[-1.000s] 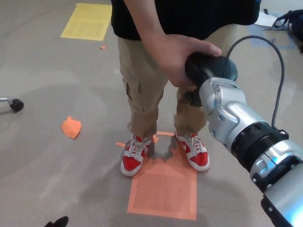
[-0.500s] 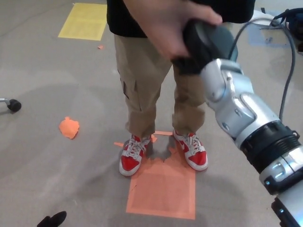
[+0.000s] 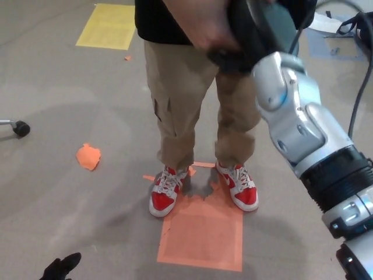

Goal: The robot extends its right arm to grab a person's hand and shakes it

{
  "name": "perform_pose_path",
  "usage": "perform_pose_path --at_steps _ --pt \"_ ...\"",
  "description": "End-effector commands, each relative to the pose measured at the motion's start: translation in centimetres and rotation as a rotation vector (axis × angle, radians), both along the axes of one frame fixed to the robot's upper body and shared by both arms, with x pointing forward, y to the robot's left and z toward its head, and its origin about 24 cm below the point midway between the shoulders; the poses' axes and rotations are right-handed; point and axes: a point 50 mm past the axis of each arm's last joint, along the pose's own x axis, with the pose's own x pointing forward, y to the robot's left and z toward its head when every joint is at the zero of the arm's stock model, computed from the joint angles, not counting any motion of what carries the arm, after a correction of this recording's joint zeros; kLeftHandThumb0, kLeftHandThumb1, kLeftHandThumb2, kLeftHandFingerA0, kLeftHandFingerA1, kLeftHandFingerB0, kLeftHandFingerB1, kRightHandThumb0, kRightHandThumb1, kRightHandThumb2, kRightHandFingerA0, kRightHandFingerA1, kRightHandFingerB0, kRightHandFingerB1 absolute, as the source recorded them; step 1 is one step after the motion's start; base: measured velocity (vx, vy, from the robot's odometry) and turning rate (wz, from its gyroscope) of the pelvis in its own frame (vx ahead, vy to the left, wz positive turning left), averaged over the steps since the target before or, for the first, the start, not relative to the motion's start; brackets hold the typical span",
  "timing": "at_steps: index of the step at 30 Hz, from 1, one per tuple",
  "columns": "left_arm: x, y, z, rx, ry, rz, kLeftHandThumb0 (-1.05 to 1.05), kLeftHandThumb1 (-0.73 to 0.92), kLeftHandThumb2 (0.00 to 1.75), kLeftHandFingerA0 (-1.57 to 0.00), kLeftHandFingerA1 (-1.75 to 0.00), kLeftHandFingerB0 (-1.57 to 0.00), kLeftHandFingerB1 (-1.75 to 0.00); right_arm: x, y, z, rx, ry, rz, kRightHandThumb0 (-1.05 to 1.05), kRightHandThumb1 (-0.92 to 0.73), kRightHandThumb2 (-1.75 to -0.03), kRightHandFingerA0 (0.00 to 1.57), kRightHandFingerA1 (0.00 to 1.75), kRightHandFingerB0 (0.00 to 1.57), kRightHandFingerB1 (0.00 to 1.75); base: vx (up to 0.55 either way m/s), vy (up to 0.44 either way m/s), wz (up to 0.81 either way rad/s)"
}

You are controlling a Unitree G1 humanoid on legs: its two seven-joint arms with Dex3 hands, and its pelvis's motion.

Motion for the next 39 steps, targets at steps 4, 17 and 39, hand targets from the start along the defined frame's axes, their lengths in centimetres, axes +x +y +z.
perform_pose_path --at_steps 4,17,39 --pt "-0.1 0.7 -0.1 0.015 0.032 0.0 -0.6 0.87 0.73 -0.03 -0.21 -0.04 -0.21 -0.4 -2.2 -9.7 0.027 0.386 -0.051 -0.11 -0.52 -0.56 0.98 0.72 0.8 0.78 0.0 0.0 0.0" --pt "0.4 0.6 0.3 0.028 0.01 0.002 -0.66 0.73 1.02 -0.02 -0.43 -0.01 -0.33 0.2 -0.1 -2.8 0.121 0.123 0.12 -0.17 -0.45 -0.53 0.98 1.0 0.64 1.1 0.0 0.0 0.0" --pt "1.0 0.9 0.8 0.072 0.0 -0.006 -0.59 0.71 1.0 0.0 -0.42 -0.02 -0.36 -3.6 1.2 5.4 0.22 -0.168 0.222 -0.02 -0.64 -0.58 1.05 1.11 0.63 1.2 0.0 0.0 0.0"
